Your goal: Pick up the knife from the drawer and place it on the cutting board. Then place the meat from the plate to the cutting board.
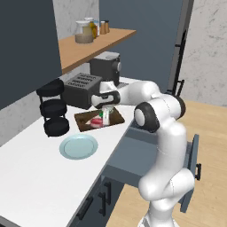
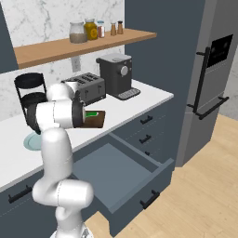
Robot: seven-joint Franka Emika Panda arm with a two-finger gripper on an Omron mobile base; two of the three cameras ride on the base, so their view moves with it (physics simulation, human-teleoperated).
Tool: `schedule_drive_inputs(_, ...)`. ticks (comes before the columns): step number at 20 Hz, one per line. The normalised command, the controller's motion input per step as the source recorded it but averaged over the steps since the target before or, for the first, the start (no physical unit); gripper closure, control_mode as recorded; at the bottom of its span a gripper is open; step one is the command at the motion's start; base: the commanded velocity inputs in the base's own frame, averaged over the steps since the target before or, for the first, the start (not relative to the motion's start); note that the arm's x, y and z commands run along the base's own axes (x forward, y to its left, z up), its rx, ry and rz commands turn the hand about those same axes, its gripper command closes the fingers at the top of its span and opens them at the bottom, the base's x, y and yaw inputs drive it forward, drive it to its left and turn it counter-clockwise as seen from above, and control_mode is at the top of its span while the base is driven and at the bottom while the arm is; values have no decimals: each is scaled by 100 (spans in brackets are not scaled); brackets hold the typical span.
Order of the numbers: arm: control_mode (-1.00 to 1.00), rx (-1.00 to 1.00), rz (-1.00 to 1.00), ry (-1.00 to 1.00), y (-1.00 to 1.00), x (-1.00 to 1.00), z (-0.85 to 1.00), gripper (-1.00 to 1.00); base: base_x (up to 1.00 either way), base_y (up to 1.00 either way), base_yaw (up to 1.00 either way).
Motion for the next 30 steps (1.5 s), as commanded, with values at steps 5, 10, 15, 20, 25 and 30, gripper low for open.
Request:
schedule_drive_inputs(5, -100, 0, 0, 2, -40, 92, 15, 100, 0, 0, 0)
schedule_drive_inputs(10, -100, 0, 4, -2, -21, 67, -6, 100, 0, 0, 0)
schedule_drive_inputs(15, -100, 0, 10, 0, -18, 74, -9, 100, 0, 0, 0)
schedule_drive_inputs(20, -100, -3, 3, 0, -7, 22, -13, 100, 0, 0, 0)
schedule_drive_inputs(25, -100, 0, 0, -2, -27, -31, -20, 100, 0, 0, 0)
schedule_drive_inputs(30, -100, 0, 0, -14, -27, -58, -28, 100, 0, 0, 0)
